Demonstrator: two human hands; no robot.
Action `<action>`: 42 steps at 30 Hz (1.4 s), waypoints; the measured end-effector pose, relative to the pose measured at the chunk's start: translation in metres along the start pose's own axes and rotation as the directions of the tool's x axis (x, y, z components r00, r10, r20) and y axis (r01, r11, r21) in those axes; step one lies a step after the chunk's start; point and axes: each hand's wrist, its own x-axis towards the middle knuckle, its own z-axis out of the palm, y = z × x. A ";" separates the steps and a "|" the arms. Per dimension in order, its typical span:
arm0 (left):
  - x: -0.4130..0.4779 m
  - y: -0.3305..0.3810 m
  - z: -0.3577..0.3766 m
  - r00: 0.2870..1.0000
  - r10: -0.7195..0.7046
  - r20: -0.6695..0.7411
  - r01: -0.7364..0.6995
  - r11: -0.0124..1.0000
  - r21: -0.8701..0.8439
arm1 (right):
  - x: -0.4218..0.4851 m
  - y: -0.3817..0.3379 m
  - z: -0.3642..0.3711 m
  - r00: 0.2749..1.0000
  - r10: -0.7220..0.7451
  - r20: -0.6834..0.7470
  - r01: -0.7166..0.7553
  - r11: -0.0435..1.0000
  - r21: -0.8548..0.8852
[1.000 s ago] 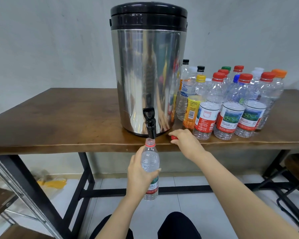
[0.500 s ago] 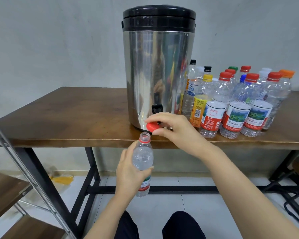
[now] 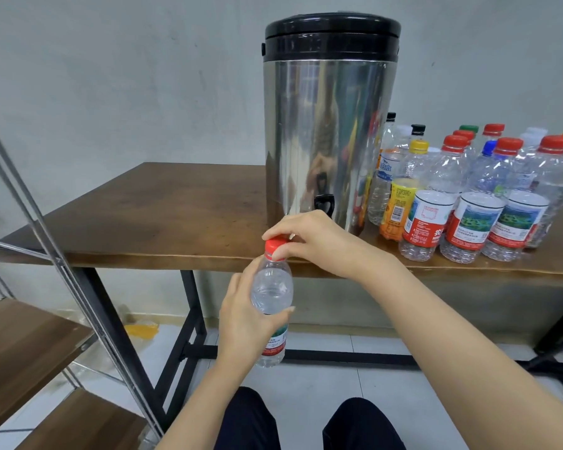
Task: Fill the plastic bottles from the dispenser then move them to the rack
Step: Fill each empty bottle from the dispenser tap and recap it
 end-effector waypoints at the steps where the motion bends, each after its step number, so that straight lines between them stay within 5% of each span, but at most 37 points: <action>1: 0.001 0.000 -0.002 1.000 0.001 0.001 -0.001 1.000 0.009 | 0.002 -0.003 0.001 1.000 0.022 -0.018 -0.023 0.999 -0.042; 4: 0.003 -0.002 -0.008 1.000 -0.009 0.001 0.009 0.999 0.037 | 0.007 -0.010 0.003 0.997 0.053 -0.058 -0.062 0.986 -0.157; 9: 0.009 -0.010 -0.017 0.999 -0.013 -0.037 0.014 1.000 0.026 | 0.020 -0.011 0.007 0.999 0.014 -0.047 -0.010 0.997 0.082; 15: 0.022 -0.017 -0.028 0.994 -0.063 -0.089 0.062 0.998 -0.017 | 0.041 -0.004 0.037 0.945 0.042 -0.325 0.040 0.970 0.240; 19: 0.051 -0.014 -0.056 0.980 -0.054 -0.189 0.045 0.998 -0.051 | 0.063 0.020 0.077 0.823 -0.008 -0.567 0.053 0.997 0.062; 26: 0.141 0.009 -0.111 0.929 0.007 -0.371 -0.024 0.999 -0.043 | 0.122 0.035 0.124 0.946 0.096 -0.309 -0.172 0.958 -0.229; 32: 0.217 -0.013 -0.113 0.922 0.005 -0.387 0.010 0.999 0.036 | 0.153 0.049 0.139 0.961 0.220 -0.167 -0.266 0.901 -0.344; 42: 0.287 -0.071 -0.087 0.919 -0.054 -0.390 0.081 0.995 0.052 | 0.158 0.055 0.152 0.963 0.184 -0.197 -0.251 0.882 -0.399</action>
